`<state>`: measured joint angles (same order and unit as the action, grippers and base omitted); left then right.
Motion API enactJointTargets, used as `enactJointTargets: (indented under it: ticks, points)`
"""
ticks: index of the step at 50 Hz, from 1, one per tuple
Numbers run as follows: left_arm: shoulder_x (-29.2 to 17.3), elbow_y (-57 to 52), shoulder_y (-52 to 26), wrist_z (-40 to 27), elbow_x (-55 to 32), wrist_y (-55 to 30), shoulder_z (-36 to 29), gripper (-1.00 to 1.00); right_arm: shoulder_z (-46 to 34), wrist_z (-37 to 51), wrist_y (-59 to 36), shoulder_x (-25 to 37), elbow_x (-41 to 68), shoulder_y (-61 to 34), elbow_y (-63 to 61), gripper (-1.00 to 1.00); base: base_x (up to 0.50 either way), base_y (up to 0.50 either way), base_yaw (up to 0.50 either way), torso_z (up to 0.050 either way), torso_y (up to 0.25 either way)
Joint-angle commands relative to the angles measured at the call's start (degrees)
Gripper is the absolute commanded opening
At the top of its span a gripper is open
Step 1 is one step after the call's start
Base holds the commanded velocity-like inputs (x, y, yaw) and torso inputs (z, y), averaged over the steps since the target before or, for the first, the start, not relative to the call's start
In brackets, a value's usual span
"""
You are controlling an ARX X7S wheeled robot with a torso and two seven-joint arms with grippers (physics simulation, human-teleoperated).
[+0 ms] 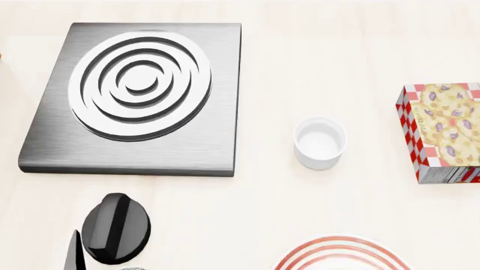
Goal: Pick the akita bowl on the ramekin and place it on the plate.
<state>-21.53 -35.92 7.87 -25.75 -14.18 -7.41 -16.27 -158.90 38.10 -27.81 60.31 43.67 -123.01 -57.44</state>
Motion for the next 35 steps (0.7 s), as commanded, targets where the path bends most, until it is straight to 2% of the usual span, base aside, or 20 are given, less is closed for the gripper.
enactJointTargets:
  ticks: [1,4,7,9,12,16,23,28,31,35]
  points:
    - [-0.16,-0.06,0.06,-0.2,-0.14,0.11,-0.07,1.0,-16.53,11.85,14.37,-8.98,-0.2,-11.95,-2.38,1.0,0.0,0.0,0.0,0.0,0.0]
    - [-0.22,-0.15,0.12,-0.26,-0.08,0.15,-0.16,1.0,-12.32,9.83,13.93,-3.42,-2.65,-11.96,-2.48,1.0,0.0,0.0,0.0,0.0,0.0]
    - [-0.26,-0.04,0.13,-0.26,-0.24,0.26,-0.1,1.0,-1.8,5.72,12.76,9.55,-5.84,-11.89,-2.09,1.0,0.0,0.0,0.0,0.0,0.0]
    - [-0.21,0.22,0.1,-0.19,-0.21,0.42,-0.25,1.0,0.53,4.56,16.35,13.33,-6.5,-11.12,-1.0,1.0,0.0,0.0,0.0,0.0,0.0]
    - [-0.43,-0.38,0.03,-0.35,-0.69,-0.06,0.07,1.0,2.65,10.06,20.79,11.8,-9.0,-4.7,2.15,1.0,0.0,0.0,0.0,0.0,0.0]
    - [-0.42,-0.08,0.27,-0.07,-1.2,1.01,0.32,1.0,5.13,14.82,27.69,13.55,-9.67,-1.09,4.77,1.0,0.0,0.0,0.0,0.0,0.0]
    - [-0.77,-0.95,0.57,0.23,-3.59,1.83,1.6,1.0,8.84,25.45,35.41,11.83,-11.74,7.11,9.33,1.0,0.0,0.0,0.0,0.0,0.0]
    - [-0.97,-1.0,0.6,0.97,-4.13,2.57,1.34,1.0,12.8,36.89,46.38,11.97,-14.41,14.54,14.17,1.0,0.0,0.0,0.0,0.0,0.0]
    - [-1.11,-0.97,0.55,1.43,-5.3,2.93,1.65,1.0,14.1,39.95,50.39,11.29,-16.96,17.38,16.32,1.0,0.0,0.0,0.0,0.0,0.0]
    - [-1.2,-0.84,0.48,1.57,-5.29,3.04,1.49,1.0,15.69,44.39,53.79,10.97,-19.01,20.42,19.12,1.0,0.0,0.0,0.0,0.0,0.217]
